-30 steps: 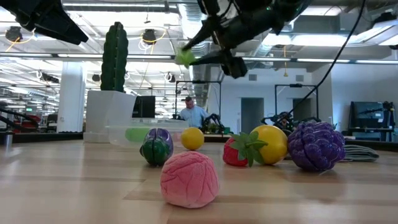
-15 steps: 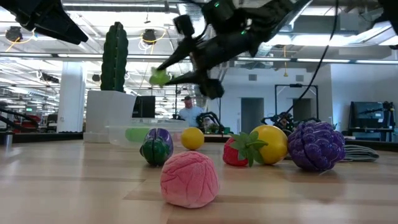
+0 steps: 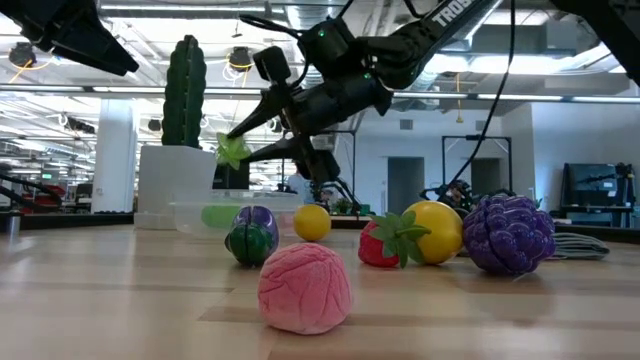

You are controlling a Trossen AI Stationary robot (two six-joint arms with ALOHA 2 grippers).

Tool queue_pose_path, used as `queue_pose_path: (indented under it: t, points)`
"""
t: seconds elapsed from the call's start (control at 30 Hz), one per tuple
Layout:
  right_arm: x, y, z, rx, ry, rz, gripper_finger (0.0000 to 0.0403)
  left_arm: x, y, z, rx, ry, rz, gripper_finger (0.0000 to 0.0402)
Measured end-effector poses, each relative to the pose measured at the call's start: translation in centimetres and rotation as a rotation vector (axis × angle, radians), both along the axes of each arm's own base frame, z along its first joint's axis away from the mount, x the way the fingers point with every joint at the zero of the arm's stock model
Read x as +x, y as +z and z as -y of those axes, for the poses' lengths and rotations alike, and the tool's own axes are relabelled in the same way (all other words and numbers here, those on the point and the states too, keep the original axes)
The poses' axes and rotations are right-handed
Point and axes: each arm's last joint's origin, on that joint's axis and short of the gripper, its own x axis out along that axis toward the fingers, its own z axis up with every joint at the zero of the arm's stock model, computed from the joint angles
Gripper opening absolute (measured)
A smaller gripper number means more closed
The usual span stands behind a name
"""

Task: Pick and placing Produce into tupperware
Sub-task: Put the green starfruit into the transparent container, then put the top yellow lemon into the transparent container

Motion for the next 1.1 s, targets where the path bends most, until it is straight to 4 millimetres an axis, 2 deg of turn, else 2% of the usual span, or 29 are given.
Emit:
queue_pose_path:
  t: [0.23,0.6,0.8,0.93,1.1]
  points:
    - [-0.1,-0.1,0.3,0.000,-0.007,-0.017,0.0204,0.0,0.0,0.0,0.000,0.000,0.000,0.0343]
    - [-0.4,0.0,0.2,-0.024,0.011,-0.033,0.0182,0.0,0.0,0.0,0.001,0.000,0.001,0.0343]
    - [-1.3,2.6,0.1,-0.118,0.063,0.008,0.0173,0.0,0.0,0.0,0.001,0.000,0.001,0.0343]
    - [-3.0,5.1,-0.4,-0.230,0.133,-0.022,0.0170,0.0,0.0,0.0,0.002,0.000,0.003,0.0343]
    - [-6.0,7.3,-1.6,-0.424,0.221,-0.165,0.0169,0.1,0.1,0.0,0.025,-0.007,0.041,0.0343]
